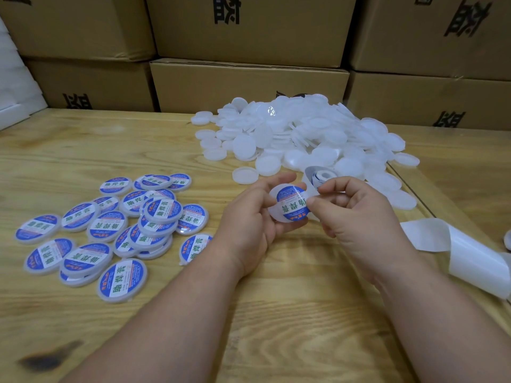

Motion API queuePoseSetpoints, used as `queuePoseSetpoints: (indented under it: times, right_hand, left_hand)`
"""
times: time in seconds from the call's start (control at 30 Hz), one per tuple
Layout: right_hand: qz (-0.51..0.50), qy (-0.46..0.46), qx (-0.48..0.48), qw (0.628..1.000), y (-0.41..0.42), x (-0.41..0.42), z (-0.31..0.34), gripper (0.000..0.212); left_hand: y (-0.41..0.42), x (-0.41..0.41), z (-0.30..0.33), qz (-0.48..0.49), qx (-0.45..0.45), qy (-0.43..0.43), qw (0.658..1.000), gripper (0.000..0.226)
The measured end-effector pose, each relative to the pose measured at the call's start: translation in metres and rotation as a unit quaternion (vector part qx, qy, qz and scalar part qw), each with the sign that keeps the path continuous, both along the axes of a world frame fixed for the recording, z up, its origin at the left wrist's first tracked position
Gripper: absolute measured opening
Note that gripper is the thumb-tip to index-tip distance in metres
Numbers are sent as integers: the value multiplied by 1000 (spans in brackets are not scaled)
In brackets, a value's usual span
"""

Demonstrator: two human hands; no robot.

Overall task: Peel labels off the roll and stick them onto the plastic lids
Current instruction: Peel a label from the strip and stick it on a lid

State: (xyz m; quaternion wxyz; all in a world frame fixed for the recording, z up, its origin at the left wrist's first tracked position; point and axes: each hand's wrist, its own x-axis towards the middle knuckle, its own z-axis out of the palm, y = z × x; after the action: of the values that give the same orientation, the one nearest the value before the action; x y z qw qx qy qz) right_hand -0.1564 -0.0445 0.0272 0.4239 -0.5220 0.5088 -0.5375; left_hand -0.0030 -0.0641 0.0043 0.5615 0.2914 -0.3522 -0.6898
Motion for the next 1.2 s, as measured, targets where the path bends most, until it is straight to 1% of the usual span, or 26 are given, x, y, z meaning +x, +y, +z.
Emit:
queuePoseSetpoints:
  times: [0.07,0.13,0.57,0.77,0.93,1.07,1.2]
  right_hand:
    - [-6,6,2,1000,0,0,-1,16]
    - [-10,15,1,1000,0,0,-2,16]
    - [-16,33,1,999,-2,-1,-6,17]
    - [-19,52,1,998,0,-1,-5,15]
    - [-25,56,15,998,1,1,-2,13]
    - [2,32,32,999,3,2,1,2]
    - [3,33,50,998,4,2,5,12]
  left_hand:
    - [0,-1,-1,-1,-1,-12,1000,47]
    - [0,-1,-2,1,-9,-29,1000,41]
    - [-2,-1,-5,8,-16,-66,998,37]
    - [-3,-1,-6,7,-23,-86,996,48]
    - [-1,-2,-7,41,-51,-135,989,48]
    - [-1,-1,-9,73,-71,-175,979,48]
    - [-1,0,-11,87,-76,-210,971,50]
